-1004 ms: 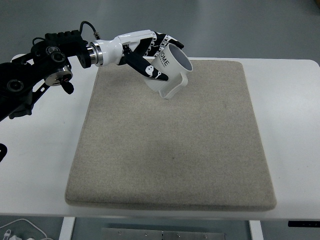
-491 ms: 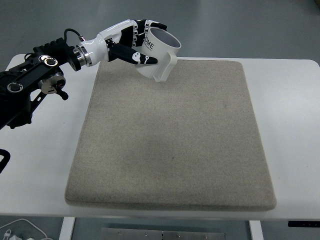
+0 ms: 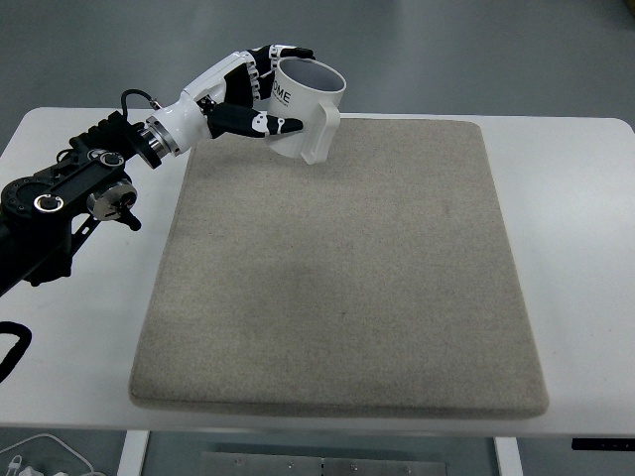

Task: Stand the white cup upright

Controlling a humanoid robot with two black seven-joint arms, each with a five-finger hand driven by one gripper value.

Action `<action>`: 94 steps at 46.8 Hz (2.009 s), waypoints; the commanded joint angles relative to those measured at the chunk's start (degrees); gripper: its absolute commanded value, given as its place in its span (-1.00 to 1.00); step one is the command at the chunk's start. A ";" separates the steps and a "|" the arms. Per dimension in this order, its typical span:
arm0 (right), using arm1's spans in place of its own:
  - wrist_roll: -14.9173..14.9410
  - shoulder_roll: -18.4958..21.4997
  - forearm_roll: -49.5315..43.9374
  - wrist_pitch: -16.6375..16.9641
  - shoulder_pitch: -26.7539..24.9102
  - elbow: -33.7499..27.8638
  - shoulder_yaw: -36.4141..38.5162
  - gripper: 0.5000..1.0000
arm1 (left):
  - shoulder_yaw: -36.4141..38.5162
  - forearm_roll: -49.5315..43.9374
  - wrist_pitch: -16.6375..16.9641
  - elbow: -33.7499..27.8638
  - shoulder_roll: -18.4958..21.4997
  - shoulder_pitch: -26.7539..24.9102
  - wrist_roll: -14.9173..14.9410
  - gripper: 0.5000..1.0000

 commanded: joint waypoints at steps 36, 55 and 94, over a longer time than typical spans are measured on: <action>0.00 0.00 0.00 0.09 0.00 0.05 0.16 0.72 | 4.59 0.80 12.55 4.82 -5.38 5.11 -2.86 -1.00; 0.00 0.00 0.09 0.09 0.00 -0.04 0.16 0.72 | 4.77 0.89 17.04 6.84 -7.84 5.55 -2.86 -1.00; 0.00 0.00 0.09 0.09 0.00 0.05 0.16 0.72 | 7.49 0.28 17.22 9.47 -9.16 6.16 -2.86 -0.16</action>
